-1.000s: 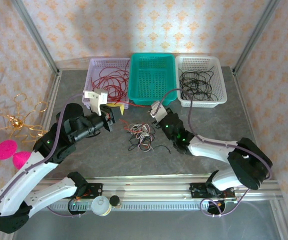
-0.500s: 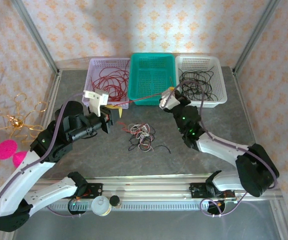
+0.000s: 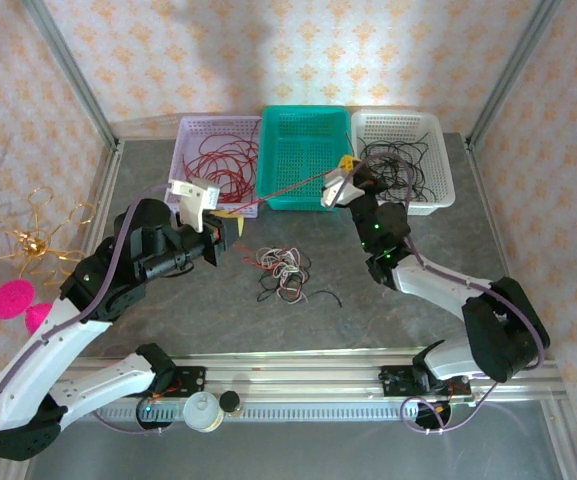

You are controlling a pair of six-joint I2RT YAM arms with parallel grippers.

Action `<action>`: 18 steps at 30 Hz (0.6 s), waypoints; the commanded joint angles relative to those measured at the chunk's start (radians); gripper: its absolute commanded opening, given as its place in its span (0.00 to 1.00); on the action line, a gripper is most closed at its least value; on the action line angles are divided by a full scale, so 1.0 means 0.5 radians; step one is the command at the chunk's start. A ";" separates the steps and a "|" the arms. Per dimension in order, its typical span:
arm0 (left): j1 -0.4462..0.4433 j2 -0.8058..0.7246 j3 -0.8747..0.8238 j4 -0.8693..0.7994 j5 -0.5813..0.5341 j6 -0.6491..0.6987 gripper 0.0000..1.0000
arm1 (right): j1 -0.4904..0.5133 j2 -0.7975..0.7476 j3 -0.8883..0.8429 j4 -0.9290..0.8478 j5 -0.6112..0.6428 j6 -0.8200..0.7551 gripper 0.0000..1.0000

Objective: Untangle the cables

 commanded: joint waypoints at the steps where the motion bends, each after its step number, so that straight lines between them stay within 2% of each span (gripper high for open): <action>1: -0.004 -0.082 0.153 -0.109 -0.131 -0.017 0.00 | -0.211 0.134 -0.143 0.064 0.415 0.071 0.04; 6: -0.005 -0.012 0.276 -0.128 -0.232 -0.044 0.00 | -0.218 0.143 -0.152 -0.059 0.367 0.361 0.23; 8: -0.006 -0.005 0.323 -0.118 -0.300 -0.060 0.00 | -0.226 0.133 -0.164 -0.083 0.327 0.480 0.28; 14: -0.006 0.082 0.536 -0.191 -0.373 -0.065 0.00 | -0.232 0.136 -0.194 -0.176 0.343 0.677 0.35; 18: -0.005 0.152 0.640 -0.231 -0.503 -0.053 0.00 | -0.234 -0.097 -0.229 -0.433 0.162 1.055 0.37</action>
